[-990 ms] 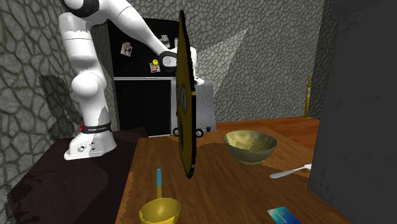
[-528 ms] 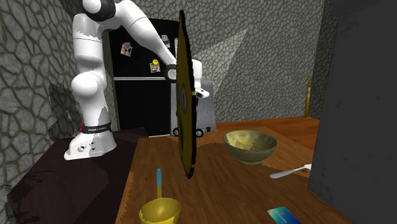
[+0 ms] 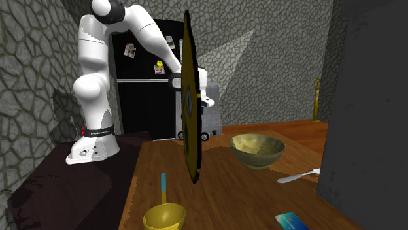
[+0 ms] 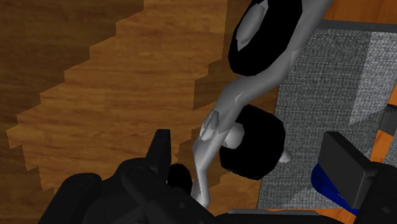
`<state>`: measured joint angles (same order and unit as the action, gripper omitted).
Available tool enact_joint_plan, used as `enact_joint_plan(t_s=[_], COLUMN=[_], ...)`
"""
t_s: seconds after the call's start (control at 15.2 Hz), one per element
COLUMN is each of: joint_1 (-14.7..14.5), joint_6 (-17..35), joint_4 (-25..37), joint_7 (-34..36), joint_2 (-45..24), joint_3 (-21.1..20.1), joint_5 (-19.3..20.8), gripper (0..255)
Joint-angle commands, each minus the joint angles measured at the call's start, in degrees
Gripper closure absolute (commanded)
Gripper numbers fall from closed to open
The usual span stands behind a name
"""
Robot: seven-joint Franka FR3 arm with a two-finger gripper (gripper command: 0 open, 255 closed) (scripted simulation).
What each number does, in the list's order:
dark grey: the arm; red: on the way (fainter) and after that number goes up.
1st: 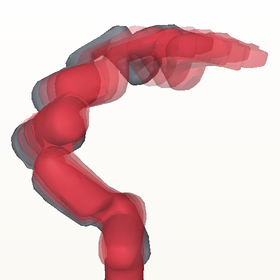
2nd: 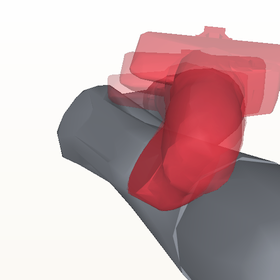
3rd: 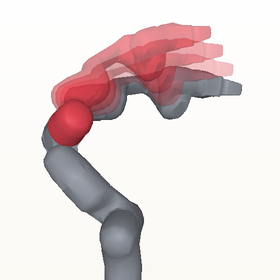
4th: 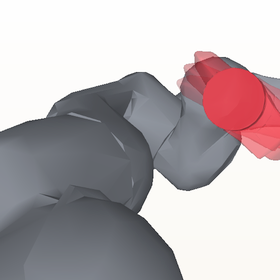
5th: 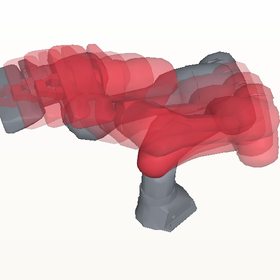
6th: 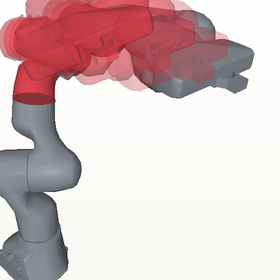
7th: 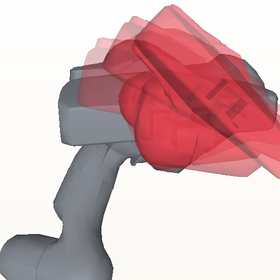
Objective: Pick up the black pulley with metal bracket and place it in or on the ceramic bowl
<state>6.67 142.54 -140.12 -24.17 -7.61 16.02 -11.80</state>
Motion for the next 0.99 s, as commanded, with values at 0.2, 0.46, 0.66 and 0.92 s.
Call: enact_joint_plan(t_s=[0.2, 0.46, 0.66, 0.92], joint_1=[0.0, 0.0, 0.0, -0.06], joint_6=[0.07, 0.07, 0.07, -0.64], joint_4=[0.0, 0.0, 0.0, 0.04], joint_7=[-0.03, -0.03, -0.03, 0.38], joint_2=[-0.07, -0.06, -0.06, 0.67], joint_3=[-0.02, -0.02, -0.02, 0.12], joint_5=[-0.05, -0.05, -0.05, 0.46], gripper=[0, 255, 255, 255])
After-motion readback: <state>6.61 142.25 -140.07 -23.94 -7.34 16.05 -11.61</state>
